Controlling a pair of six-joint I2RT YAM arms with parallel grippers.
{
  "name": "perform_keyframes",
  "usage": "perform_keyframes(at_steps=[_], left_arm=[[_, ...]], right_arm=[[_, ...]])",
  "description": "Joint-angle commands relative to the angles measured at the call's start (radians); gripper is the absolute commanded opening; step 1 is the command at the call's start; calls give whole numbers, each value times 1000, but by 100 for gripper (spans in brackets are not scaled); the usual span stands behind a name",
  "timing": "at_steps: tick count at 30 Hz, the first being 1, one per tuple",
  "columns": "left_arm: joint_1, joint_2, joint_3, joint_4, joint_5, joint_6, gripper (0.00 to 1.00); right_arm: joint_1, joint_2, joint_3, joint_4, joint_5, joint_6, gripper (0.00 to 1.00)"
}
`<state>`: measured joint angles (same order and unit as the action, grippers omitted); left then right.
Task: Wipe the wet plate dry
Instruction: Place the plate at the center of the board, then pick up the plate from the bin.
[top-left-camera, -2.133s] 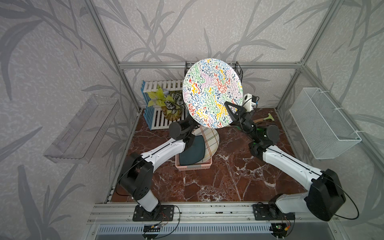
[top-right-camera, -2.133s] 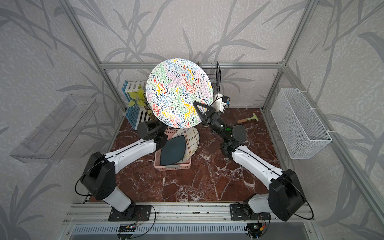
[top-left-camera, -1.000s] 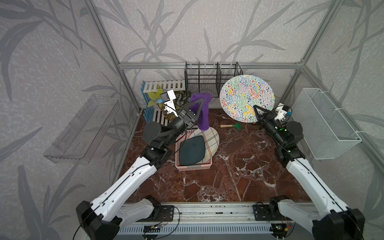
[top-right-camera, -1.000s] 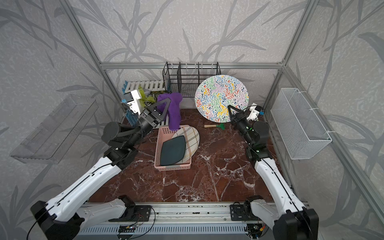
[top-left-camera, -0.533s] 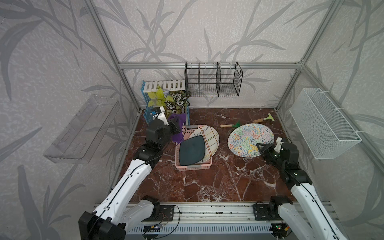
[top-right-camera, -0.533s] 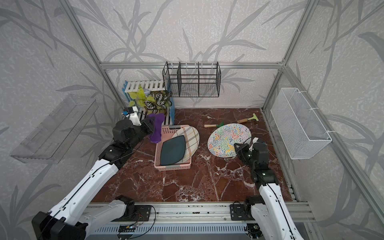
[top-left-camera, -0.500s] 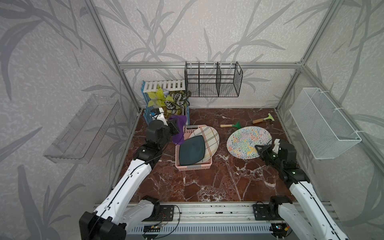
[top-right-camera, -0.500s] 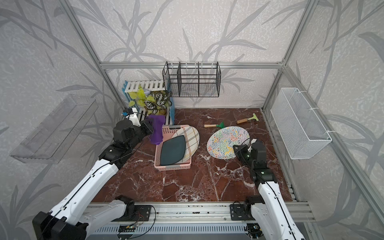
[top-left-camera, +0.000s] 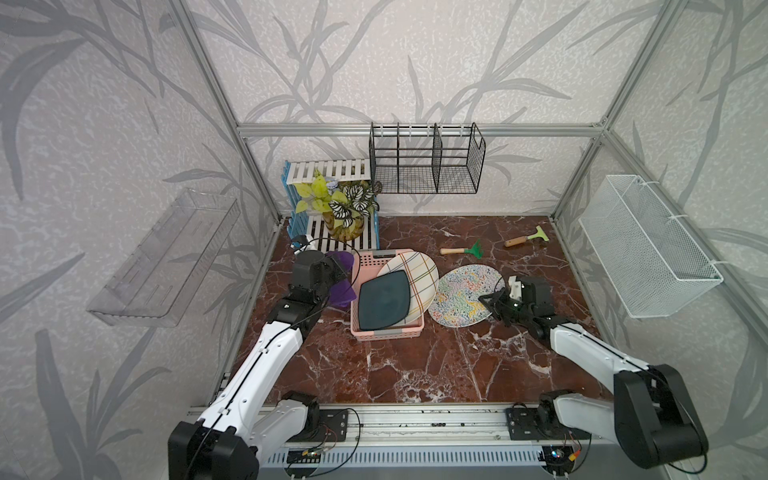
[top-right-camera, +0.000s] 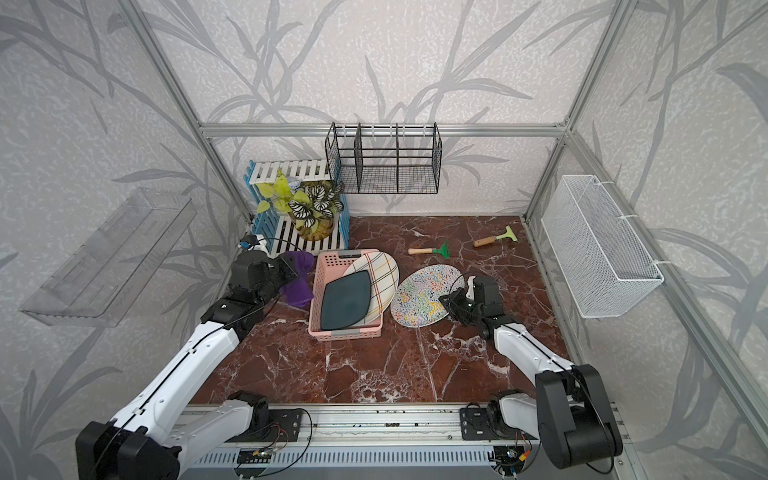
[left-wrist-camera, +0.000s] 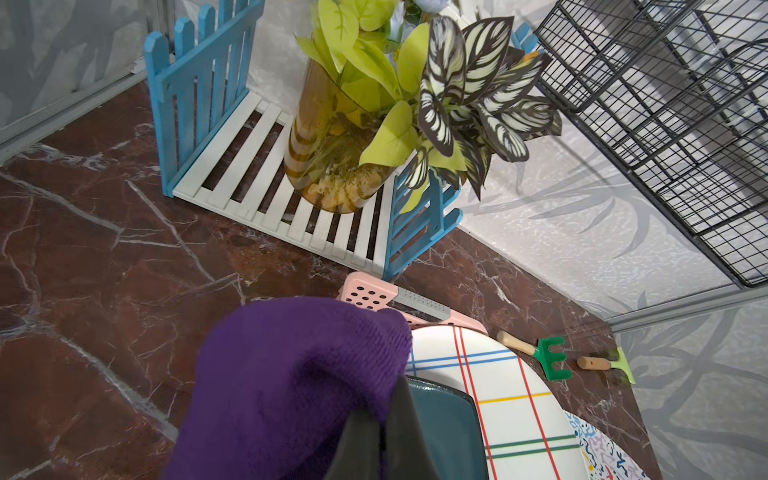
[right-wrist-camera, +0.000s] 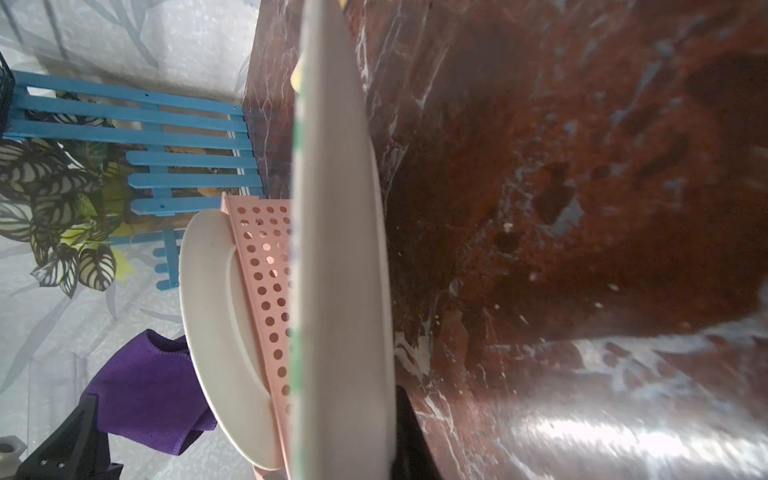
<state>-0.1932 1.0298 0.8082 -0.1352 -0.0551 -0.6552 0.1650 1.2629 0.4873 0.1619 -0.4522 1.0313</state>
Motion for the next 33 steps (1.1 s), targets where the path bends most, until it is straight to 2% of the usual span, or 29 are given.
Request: perform_keyframes(at_steps=[1,5,10,13,16,18,19,20,22,24,26,28,30,33], left_arm=[[12,-19,-23,18,-7,-19,0],[17,-8,-34,-4,-60,-36,0],[18,10,-65,-28,-129,-53,0],[18,22,-101,-18,-143,-53,0],[20,41,-126,-20,-150,-53,0],[20,57,-133,-28,-152,-64,0],[20,68,-132,-32,-149,-66,0],[20,82,-130,-36,-144,-65,0],[20,110,-130,-37,-138,-68,0],[20,144,-127,-41,-136,-75,0],[21,182,-128,-38,-122,-75,0],[20,220,-137,-7,-60,-60,0],[18,248,-151,35,7,-53,0],[15,276,-182,96,85,-76,0]], right_arm=[[5,93,-21,-35,36,-92,7],[5,142,-19,-112,53,-133,21],[5,95,-6,-225,108,-182,38],[-2,22,44,-354,183,-232,62],[-34,-76,129,-520,263,-292,73],[-34,-152,203,-604,330,-344,73],[-31,-176,247,-630,335,-363,67],[-15,-186,292,-640,310,-377,60],[71,-176,378,-631,234,-377,39],[190,-123,475,-623,218,-361,28],[297,-41,558,-610,223,-334,27],[376,61,638,-596,239,-321,32],[427,168,717,-603,277,-322,36],[457,330,831,-615,269,-313,39]])
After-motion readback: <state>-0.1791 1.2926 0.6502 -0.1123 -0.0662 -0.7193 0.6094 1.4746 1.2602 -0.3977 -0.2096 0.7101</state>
